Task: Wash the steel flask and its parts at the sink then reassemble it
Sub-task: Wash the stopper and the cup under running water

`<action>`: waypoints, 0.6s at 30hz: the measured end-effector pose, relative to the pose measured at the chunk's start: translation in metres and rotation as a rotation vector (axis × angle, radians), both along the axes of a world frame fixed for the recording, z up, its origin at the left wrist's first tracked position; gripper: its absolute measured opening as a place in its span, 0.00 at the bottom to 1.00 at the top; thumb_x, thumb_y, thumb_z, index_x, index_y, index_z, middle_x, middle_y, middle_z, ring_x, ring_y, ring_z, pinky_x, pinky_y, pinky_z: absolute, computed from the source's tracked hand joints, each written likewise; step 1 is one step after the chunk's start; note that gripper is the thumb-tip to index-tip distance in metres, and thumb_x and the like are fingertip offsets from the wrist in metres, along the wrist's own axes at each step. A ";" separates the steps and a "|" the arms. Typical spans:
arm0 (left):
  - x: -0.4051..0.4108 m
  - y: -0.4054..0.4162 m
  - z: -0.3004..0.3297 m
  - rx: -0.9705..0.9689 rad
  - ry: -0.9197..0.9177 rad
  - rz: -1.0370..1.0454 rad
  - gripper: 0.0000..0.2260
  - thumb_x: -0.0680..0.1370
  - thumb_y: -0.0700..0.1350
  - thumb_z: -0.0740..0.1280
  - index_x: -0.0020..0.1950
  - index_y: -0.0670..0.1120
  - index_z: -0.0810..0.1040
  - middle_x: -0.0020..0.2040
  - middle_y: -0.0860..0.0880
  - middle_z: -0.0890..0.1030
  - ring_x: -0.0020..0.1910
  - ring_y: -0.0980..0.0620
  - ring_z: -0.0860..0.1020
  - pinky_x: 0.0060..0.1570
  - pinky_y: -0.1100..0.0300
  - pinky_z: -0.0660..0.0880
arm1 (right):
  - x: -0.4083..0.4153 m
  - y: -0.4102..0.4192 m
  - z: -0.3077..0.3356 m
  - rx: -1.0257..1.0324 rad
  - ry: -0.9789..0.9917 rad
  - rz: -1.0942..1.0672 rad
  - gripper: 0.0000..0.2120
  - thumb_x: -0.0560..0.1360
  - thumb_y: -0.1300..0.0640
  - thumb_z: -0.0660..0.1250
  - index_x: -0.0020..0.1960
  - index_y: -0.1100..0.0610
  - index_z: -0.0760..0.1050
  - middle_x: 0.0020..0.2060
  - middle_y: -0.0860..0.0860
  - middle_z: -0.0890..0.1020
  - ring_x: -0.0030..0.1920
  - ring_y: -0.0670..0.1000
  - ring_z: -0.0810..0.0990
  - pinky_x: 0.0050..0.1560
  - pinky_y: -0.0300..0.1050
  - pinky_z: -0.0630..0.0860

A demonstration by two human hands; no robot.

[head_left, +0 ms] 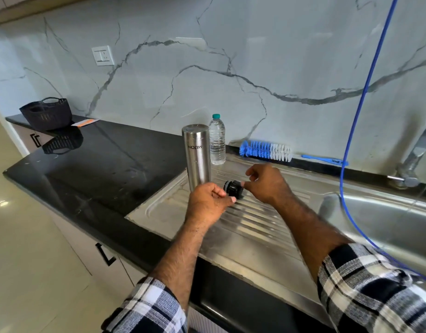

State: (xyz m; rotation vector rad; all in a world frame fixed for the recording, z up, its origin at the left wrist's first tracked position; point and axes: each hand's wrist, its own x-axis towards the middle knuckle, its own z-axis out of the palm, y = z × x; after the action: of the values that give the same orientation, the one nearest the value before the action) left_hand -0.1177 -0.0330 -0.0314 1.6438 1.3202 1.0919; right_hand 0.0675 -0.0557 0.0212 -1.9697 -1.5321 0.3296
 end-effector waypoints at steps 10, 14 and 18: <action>0.008 0.008 -0.019 -0.049 0.039 0.001 0.12 0.70 0.41 0.84 0.42 0.48 0.81 0.38 0.48 0.86 0.37 0.47 0.86 0.35 0.56 0.82 | -0.016 0.037 -0.016 -0.128 -0.163 0.106 0.25 0.72 0.43 0.79 0.66 0.51 0.79 0.58 0.52 0.83 0.55 0.52 0.82 0.55 0.51 0.82; 0.009 0.006 -0.017 -0.049 0.041 -0.021 0.12 0.70 0.42 0.84 0.43 0.48 0.81 0.39 0.47 0.86 0.36 0.47 0.86 0.37 0.54 0.84 | -0.011 0.031 -0.011 -0.109 -0.120 0.084 0.24 0.70 0.45 0.82 0.62 0.50 0.80 0.55 0.50 0.84 0.53 0.51 0.82 0.52 0.47 0.81; 0.023 0.003 0.001 -0.036 0.017 -0.079 0.14 0.69 0.43 0.85 0.43 0.46 0.81 0.38 0.45 0.86 0.32 0.51 0.83 0.35 0.55 0.82 | 0.018 -0.002 0.017 0.044 0.206 0.054 0.23 0.70 0.48 0.83 0.61 0.48 0.78 0.49 0.45 0.84 0.48 0.45 0.83 0.43 0.42 0.76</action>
State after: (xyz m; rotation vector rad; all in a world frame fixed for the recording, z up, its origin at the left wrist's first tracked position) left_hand -0.0947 -0.0303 -0.0302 1.6674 1.2679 1.0039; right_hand 0.0854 -0.0573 0.0379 -1.8016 -1.4494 0.5010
